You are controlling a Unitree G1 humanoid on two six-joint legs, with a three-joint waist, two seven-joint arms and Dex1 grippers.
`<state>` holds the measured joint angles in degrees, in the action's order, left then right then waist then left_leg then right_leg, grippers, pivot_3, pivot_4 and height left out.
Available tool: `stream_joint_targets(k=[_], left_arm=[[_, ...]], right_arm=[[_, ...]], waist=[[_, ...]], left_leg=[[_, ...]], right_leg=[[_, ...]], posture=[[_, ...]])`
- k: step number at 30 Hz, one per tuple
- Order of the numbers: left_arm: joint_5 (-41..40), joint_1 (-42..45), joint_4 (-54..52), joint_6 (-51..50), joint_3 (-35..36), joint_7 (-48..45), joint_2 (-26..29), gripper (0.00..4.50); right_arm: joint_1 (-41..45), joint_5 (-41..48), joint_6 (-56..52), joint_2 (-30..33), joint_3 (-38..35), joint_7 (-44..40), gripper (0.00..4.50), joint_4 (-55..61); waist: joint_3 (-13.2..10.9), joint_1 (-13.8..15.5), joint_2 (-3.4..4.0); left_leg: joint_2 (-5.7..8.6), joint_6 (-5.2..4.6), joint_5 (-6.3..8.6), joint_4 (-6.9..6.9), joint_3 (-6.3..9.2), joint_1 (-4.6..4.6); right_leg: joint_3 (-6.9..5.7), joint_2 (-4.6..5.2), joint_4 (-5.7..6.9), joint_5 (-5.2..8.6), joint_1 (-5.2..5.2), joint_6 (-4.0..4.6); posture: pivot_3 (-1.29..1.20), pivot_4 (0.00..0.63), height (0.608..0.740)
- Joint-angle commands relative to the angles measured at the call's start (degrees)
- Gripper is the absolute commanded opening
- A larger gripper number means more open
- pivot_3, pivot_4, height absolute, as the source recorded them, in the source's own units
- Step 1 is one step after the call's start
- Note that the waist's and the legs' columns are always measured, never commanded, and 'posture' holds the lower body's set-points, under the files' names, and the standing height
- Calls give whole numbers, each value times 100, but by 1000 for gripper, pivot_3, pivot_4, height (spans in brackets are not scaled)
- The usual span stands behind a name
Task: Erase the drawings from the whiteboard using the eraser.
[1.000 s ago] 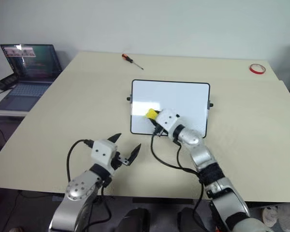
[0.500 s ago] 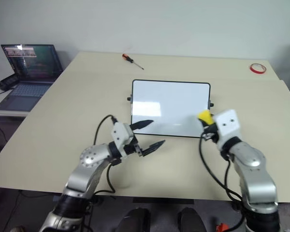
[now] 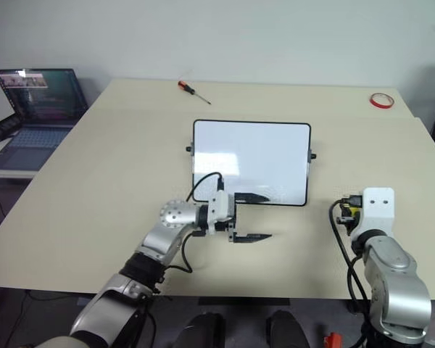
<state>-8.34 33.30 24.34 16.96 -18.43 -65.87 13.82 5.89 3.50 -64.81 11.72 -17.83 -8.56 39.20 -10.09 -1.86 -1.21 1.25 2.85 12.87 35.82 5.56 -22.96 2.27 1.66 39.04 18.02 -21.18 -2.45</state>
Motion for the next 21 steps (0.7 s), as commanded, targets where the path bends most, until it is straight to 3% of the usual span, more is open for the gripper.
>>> stream_joint_targets(k=[1, 20, 21], left_arm=[[47, 100, -135, 60, -42, 6, -90, 4500], [32, -7, -567, -258, 41, 100, 106, 4500], [34, -12, -585, -271, 39, 101, 111, 4500]], right_arm=[[105, 62, 197, -100, 30, 112, 1182, -131], [140, 124, 595, -78, 60, 221, 1182, -839], [123, 122, 604, -75, 41, 232, 1513, -854]], waist=[[0, 1, 0], [1, -3, 1], [1, -3, 1]], left_leg=[[0, 0, 0, 0, -1, 0], [-3, 0, 0, 1, 0, 1], [-3, 0, 0, 1, 0, 1]], right_leg=[[1, 0, 0, 0, 1, 0], [1, -2, 2, 0, 0, 0], [1, -2, 2, 0, 0, -1]], posture=[[0, 150, 740], [0, 150, 740], [0, 150, 740]])
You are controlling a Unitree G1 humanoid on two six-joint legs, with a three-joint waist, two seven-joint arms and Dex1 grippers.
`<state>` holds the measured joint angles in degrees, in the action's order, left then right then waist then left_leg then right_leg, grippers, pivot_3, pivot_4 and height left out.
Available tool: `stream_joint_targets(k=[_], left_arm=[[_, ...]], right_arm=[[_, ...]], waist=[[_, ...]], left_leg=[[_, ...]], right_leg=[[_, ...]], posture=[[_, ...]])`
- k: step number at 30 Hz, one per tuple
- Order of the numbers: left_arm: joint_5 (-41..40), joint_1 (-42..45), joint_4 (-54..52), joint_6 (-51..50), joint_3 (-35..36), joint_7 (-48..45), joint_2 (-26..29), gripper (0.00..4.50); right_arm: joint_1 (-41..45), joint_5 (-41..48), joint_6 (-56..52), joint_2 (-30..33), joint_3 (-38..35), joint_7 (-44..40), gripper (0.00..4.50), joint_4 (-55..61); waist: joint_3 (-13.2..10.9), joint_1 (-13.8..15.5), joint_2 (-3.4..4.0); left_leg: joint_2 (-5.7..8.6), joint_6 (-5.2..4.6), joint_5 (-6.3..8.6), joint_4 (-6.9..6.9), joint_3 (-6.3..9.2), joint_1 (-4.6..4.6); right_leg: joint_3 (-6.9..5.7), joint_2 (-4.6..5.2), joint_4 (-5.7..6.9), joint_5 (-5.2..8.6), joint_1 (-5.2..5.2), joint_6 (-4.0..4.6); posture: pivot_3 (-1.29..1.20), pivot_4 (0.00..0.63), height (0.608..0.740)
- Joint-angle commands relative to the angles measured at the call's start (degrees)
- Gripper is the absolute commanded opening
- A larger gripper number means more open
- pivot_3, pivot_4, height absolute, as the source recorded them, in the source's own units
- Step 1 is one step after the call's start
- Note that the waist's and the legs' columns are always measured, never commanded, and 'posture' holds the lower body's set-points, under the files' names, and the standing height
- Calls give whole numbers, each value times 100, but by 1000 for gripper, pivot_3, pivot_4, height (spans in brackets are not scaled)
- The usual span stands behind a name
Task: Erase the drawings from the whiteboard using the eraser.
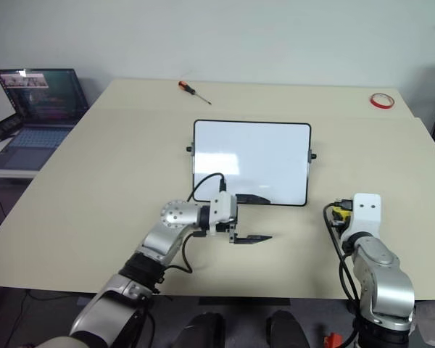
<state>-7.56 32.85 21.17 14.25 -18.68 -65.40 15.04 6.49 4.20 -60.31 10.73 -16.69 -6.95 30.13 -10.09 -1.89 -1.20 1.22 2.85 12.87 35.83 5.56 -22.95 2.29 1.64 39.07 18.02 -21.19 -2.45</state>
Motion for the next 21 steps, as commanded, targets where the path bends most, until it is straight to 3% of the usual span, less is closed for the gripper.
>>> stream_joint_targets(k=[1, 9, 14, 21], left_arm=[[-45, 27, -287, -17, 64, 52, -6, 4500], [-60, 45, -345, -80, 59, 27, 28, 4500], [-150, 56, -557, -273, 110, -14, 90, 4500], [-510, -205, -2194, -1461, 571, 314, 713, 4500]], right_arm=[[45, 55, 164, 30, -93, 76, 1865, 42], [13, 63, 189, 40, -141, 155, 4472, 74], [87, 131, 68, -75, -179, 246, 4472, 310], [437, 419, -739, -177, -527, 343, 4472, 1422]], waist=[[0, 0, 1], [0, 1, 1], [0, 0, 1], [0, -30, 4]], left_leg=[[0, 0, 0, 0, 0, 0], [0, 0, 0, 0, 0, 0], [0, 0, 0, 0, 0, 0], [-6, 0, 0, -1, 4, 0]], right_leg=[[0, 0, 0, 0, 0, 0], [0, 0, 0, 0, 0, 0], [0, 0, 1, 0, 0, 0], [2, -3, 3, 0, -2, 1]], posture=[[0, 150, 740], [0, 150, 740], [0, 150, 740], [0, 150, 740]])
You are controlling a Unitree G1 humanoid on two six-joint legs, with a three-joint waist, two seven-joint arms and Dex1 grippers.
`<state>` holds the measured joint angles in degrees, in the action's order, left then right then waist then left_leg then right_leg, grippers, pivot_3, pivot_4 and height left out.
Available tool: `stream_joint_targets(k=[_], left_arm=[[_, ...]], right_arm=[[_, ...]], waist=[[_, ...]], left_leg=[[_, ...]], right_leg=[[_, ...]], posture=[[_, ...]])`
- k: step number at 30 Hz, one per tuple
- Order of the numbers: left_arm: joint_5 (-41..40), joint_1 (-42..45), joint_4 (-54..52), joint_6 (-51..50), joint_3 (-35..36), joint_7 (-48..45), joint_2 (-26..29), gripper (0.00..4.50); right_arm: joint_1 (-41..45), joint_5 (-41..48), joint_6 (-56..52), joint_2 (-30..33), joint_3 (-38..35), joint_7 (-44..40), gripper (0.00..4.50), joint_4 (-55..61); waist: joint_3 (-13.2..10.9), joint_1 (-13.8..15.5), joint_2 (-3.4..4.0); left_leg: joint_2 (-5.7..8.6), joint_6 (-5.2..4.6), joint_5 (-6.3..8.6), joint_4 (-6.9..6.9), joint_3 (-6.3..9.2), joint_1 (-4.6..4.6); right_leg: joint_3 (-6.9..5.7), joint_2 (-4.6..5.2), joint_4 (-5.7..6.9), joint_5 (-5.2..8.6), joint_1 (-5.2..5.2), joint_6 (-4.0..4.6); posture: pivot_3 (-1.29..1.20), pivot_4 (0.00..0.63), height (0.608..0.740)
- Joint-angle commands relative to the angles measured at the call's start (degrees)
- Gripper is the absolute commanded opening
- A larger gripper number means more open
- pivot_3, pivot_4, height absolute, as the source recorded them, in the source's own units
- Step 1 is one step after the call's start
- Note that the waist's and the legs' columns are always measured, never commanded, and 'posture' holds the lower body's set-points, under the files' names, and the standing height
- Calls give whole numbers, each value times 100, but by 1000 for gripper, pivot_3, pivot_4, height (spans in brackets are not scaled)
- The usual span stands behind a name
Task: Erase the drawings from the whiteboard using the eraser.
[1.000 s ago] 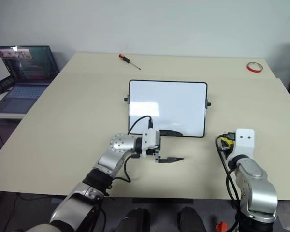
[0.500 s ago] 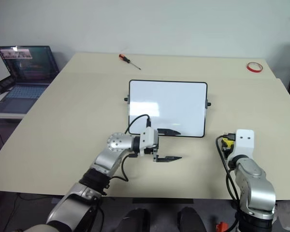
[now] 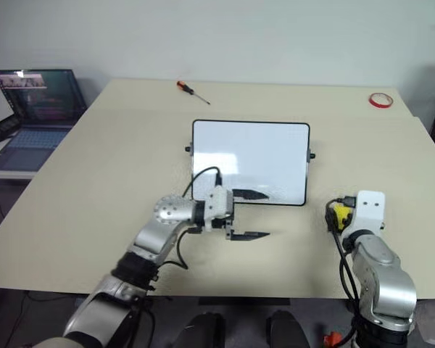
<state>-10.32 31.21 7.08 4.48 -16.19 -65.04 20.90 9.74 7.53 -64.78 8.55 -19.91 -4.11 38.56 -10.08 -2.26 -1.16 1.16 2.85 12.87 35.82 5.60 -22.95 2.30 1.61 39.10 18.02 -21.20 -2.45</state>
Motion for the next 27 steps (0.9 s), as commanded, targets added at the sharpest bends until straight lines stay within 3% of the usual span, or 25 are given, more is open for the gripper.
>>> stream_joint_targets(k=[1, 5, 9, 14, 19, 27], left_arm=[[-285, -75, -1128, -765, 454, 454, 221, 4500], [-439, -263, -2165, -1883, 969, 1451, 248, 4500], [20, -1007, -3011, -2512, 1523, 3273, -348, 4500], [856, -2380, -3431, -2162, 1672, 4396, -511, 4500], [1272, -4009, -4162, -1659, 1999, 5208, -831, 4500], [1554, -4972, -4349, -1212, 2110, 5735, -1110, 4500]], right_arm=[[172, 103, -472, 74, -294, 79, 4472, 780], [348, 146, -842, 38, -606, 119, 4472, 1358], [-245, -129, 182, 238, -446, 84, 4472, 1568], [-1425, -412, 2288, 242, 82, -78, 4472, 1555], [-2723, -536, 3831, -31, 32, -123, 4472, 1356], [-4048, -318, 5205, -181, -325, -471, 4472, 740]], waist=[[0, 18, 0], [0, 38, 0], [2, 43, 1], [1, 26, 2], [6, 59, -5], [11, 99, -6]], left_leg=[[0, 0, 0, 1, 1, -1], [2, 0, 0, 2, 2, -3], [3, 0, 0, 1, 2, -3], [0, 0, 1, -8, -11, 5], [2, 1, 1, -5, -5, 6], [3, 0, 0, 3, 9, 18]], right_leg=[[0, 0, -1, 0, 0, 0], [-1, 3, -4, 0, 1, 0], [0, 5, -8, 2, 2, -4], [11, 6, -6, 5, -2, -5], [17, 38, -11, 5, 8, -6], [7, 44, -14, 27, 30, -26]], posture=[[0, 150, 740], [0, 150, 740], [0, 150, 740], [0, 150, 740], [0, 150, 740], [0, 150, 740]])
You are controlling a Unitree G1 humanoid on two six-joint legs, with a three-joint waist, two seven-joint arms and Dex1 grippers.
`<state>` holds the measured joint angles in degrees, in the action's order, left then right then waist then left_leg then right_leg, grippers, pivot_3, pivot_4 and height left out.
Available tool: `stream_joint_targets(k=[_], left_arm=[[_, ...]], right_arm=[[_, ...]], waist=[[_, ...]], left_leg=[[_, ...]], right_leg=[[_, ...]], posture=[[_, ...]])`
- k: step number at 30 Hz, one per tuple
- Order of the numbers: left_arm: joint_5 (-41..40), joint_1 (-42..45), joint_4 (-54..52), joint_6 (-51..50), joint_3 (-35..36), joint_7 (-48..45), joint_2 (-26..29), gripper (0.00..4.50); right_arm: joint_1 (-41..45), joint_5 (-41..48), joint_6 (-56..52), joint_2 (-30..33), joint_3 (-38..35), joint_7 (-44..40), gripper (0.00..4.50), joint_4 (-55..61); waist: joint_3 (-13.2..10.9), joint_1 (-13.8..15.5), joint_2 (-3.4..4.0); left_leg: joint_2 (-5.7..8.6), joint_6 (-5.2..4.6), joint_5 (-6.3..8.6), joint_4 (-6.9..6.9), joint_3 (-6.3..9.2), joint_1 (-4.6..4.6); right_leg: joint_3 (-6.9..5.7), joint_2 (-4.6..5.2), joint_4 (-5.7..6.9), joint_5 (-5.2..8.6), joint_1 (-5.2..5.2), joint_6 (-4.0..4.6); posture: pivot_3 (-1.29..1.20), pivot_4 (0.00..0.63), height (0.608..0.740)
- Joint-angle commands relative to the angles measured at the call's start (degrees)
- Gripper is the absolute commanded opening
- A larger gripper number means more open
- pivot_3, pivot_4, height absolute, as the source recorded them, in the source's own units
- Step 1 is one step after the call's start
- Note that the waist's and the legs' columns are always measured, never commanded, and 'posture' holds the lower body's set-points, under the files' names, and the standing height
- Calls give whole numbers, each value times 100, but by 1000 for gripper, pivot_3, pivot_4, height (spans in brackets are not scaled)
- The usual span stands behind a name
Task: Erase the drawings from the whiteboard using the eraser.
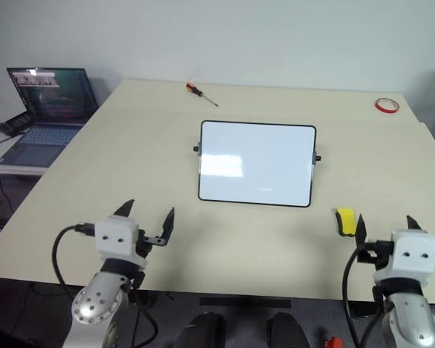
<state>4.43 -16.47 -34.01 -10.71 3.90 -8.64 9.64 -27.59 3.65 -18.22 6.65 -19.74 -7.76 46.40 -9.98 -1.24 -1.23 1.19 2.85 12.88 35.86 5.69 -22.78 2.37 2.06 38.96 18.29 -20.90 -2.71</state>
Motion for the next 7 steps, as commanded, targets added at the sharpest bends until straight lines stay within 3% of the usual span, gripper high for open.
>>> stream_joint_targets(k=[1, 7], left_arm=[[94, -284, -238, 366, 94, 108, 17, 4500], [105, -491, -333, 350, -103, 117, -63, 4500]], right_arm=[[-440, 83, 699, 33, -455, -147, 4472, -131], [-923, 281, 1146, -9, -707, -301, 4472, -383]], waist=[[1, -4, 1], [0, -6, 0]], left_leg=[[-1, 0, 0, 0, -1, -1], [1, 3, 3, -7, -2, -10]], right_leg=[[0, 0, 0, 2, -1, 2], [0, 4, 0, 16, -12, 5]], posture=[[0, 150, 740], [0, 150, 740]])
